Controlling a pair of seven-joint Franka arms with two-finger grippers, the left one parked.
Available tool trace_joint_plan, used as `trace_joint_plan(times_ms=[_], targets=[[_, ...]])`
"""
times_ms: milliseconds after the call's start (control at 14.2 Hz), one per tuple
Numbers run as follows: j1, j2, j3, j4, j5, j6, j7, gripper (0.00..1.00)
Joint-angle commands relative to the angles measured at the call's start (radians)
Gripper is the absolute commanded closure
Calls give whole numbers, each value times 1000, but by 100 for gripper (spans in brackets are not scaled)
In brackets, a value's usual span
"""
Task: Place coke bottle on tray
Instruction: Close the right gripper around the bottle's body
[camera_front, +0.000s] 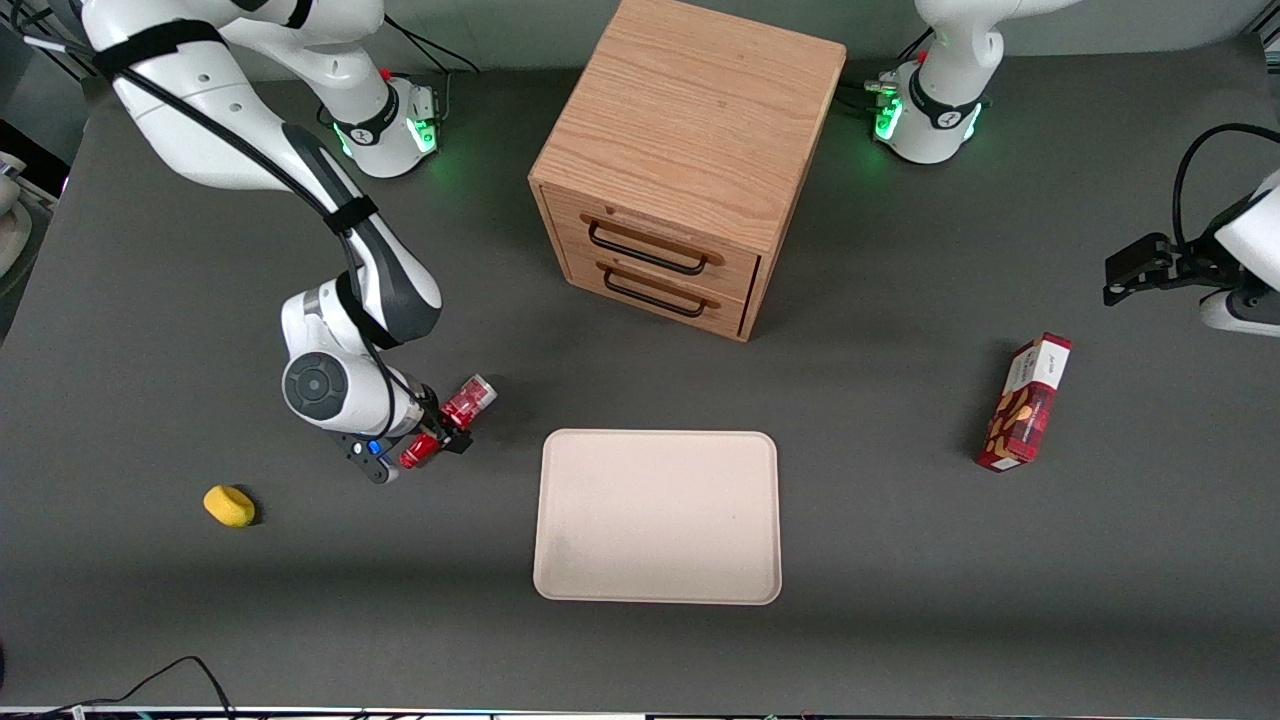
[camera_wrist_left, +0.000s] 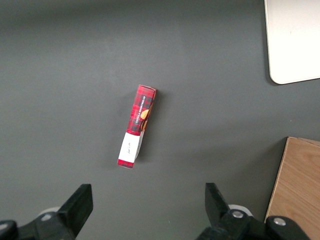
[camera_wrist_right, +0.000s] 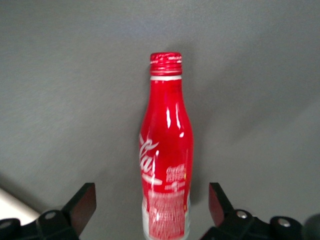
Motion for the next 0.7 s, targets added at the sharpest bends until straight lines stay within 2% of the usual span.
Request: trace_joint_plan(times_ms=[0, 352, 423, 493, 563, 634], targets=[[-1, 20, 2, -36, -47, 69, 55, 0], [-1, 42, -5, -72, -48, 143, 56, 0], [-2, 46, -7, -73, -61, 151, 54, 22], [-2, 50, -5, -73, -84, 151, 55, 67], [-2, 50, -5, -73, -88, 149, 54, 100], [-1, 50, -5, -72, -88, 148, 54, 100]])
